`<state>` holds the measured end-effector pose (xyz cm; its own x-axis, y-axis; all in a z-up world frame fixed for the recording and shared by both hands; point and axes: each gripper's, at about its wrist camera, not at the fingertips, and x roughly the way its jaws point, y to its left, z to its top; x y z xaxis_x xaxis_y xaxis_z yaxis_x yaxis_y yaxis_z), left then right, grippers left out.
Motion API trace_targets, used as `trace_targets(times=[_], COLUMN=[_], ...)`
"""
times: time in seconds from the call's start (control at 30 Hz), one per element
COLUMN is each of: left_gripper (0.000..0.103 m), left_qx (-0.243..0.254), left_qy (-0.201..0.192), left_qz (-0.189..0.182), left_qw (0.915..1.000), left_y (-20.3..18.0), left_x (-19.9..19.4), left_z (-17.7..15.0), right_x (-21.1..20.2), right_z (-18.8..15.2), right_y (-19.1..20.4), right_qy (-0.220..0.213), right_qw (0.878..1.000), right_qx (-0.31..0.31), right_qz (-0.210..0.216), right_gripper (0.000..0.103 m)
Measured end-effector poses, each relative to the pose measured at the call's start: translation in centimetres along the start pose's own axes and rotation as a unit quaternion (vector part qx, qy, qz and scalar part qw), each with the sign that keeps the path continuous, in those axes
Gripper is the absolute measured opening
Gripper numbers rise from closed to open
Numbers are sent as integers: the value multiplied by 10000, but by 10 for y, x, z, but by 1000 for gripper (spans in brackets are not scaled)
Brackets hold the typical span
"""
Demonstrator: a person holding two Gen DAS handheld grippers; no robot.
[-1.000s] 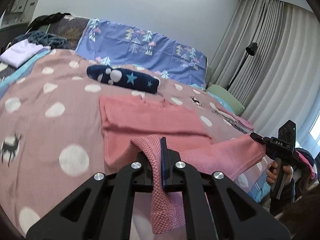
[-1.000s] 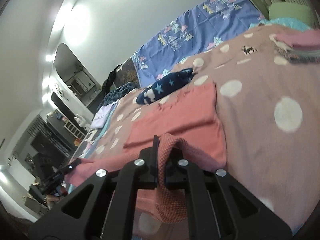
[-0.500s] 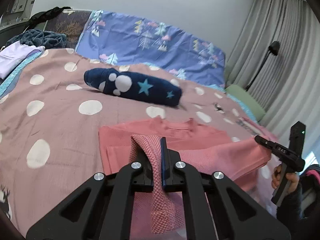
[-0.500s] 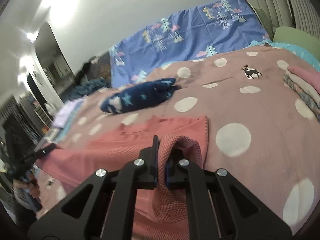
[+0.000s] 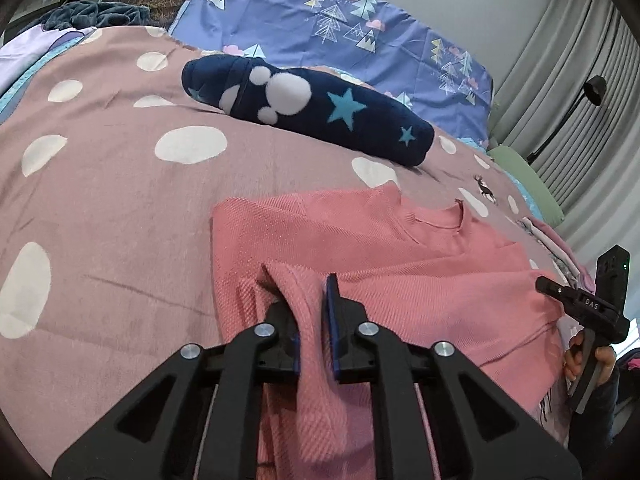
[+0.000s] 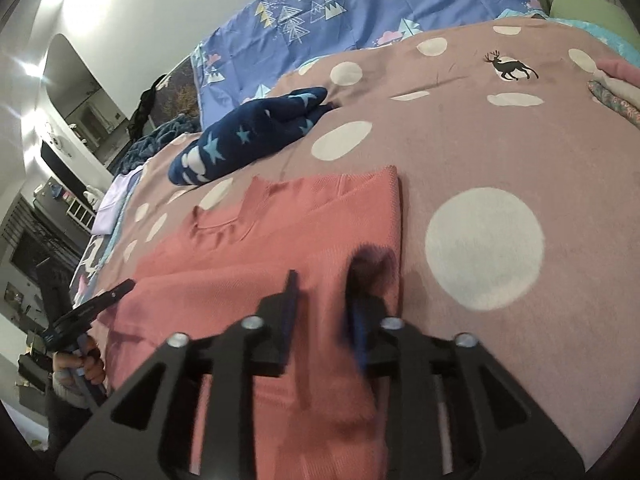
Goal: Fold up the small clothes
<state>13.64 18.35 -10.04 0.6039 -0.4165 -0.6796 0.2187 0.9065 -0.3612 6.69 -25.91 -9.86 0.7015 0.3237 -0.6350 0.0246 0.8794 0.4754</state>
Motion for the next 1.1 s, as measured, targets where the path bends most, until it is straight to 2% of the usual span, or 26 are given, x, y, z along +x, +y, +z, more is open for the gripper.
trace_targets(times=[0.03, 0.13, 0.2, 0.23, 0.27, 0.3, 0.4, 0.5, 0.57, 0.63, 0.7, 0.77, 0.83, 0.97, 1.07, 1.1], left_gripper=[19, 22, 22, 13, 5, 4, 4, 4, 7, 25, 39, 46, 54, 54, 54, 34], left_qx=[21, 40, 39, 44, 52, 49, -6, -208, -399, -729, -848, -685, -501, -331, -168, -125], left_qy=[-13, -36, 30, 118, 181, 223, -11, -473, -639, -593, -515, -559, -459, 53, 292, 297], left_qz=[-14, -137, -216, -238, -276, -323, -421, -325, -184, 22, 175, 247, 281, 417, 561, 576], left_qw=[10000, 9999, 9998, 9996, 9994, 9992, 9991, 9981, 9970, 9956, 9949, 9958, 9973, 9986, 9979, 9978], left_y=[0, 0, -1, -2, -3, -5, -14, -15, -7, 5, 14, 16, 18, 22, 22, 22], left_x=[-5, -20, -28, -31, -32, -34, -41, -39, -26, -11, -2, -2, 3, 29, 51, 55], left_z=[-2, -10, -16, -20, -21, -22, -7, 32, 54, 67, 70, 68, 63, 59, 61, 62], right_x=[-6, -22, -30, -33, -35, -37, -37, -28, -7, 6, 6, 1, 2, 20, 38, 42], right_z=[-3, -16, -24, -25, -25, -23, 0, 35, 60, 71, 70, 66, 63, 69, 78, 81], right_y=[0, 0, 1, 2, 3, 4, 4, -1, -14, -25, -24, -23, -23, -28, -23, -21], right_qy=[3, 63, 102, 103, 76, 37, -129, -324, -194, -68, -119, -220, -219, -3, 58, 49], right_qw=[10000, 9999, 9997, 9997, 9997, 9996, 9967, 9939, 9915, 9894, 9912, 9947, 9972, 9985, 9995, 9997], right_qx=[-7, 7, 5, 1, 9, 28, 382, 642, 978, 1307, 1167, 888, 627, 533, 295, 213], right_qz=[41, 145, 209, 213, 219, 269, 699, 838, 841, 627, 607, 473, 333, 156, -3, -88], right_gripper=[30, 30, 15, 8, 7, 7, 6, 6, 16, 25, 30, 43, 44, 44, 44, 44])
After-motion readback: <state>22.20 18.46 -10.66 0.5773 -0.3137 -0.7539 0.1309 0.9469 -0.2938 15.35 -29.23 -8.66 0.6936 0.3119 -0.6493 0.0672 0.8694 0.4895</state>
